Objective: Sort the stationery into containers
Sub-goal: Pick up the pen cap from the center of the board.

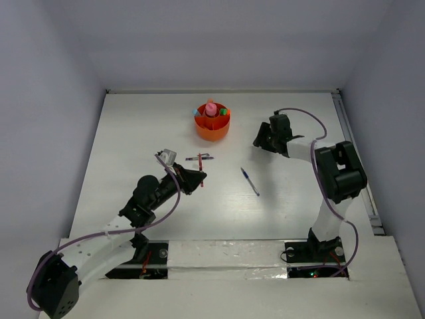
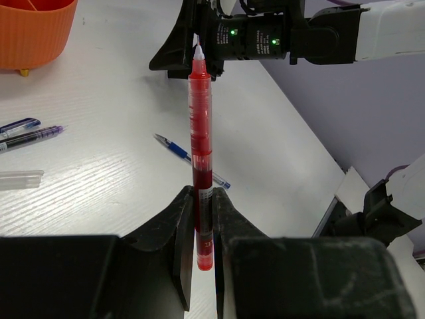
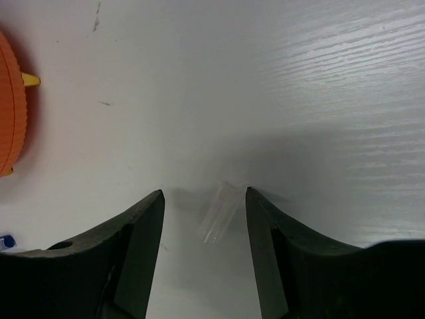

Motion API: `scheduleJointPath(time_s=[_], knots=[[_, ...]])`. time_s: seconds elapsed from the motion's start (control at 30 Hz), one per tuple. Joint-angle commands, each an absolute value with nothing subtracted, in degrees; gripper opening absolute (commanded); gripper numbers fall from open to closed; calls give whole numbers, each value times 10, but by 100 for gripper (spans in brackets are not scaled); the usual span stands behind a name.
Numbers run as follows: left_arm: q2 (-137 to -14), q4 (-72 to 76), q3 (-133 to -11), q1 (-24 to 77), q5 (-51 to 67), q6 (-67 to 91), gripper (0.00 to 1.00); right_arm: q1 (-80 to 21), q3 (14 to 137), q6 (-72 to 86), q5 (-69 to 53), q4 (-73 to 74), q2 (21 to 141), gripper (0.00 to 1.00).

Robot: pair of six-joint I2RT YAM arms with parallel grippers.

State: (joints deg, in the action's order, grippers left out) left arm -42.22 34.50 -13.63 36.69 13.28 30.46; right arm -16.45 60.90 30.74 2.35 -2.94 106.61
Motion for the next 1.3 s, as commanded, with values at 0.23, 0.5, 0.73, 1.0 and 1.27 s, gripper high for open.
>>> scheduleJointPath(time_s=[0.23, 0.5, 0.73, 1.0, 1.27], knots=[[-428, 388, -141, 368, 140, 302, 0, -159, 648, 264, -90, -33, 1091, 53], [-436, 395, -141, 368, 143, 304, 0, -183, 675, 188, -156, -22, 1099, 55], [-436, 396, -140, 368, 142, 304, 0, -205, 701, 152, -190, 2, 1109, 51], [-431, 389, -139, 368, 136, 302, 0, -226, 695, 157, -156, 54, 1099, 50], [-428, 387, -140, 368, 132, 301, 0, -231, 657, 171, -155, 60, 1026, 53]])
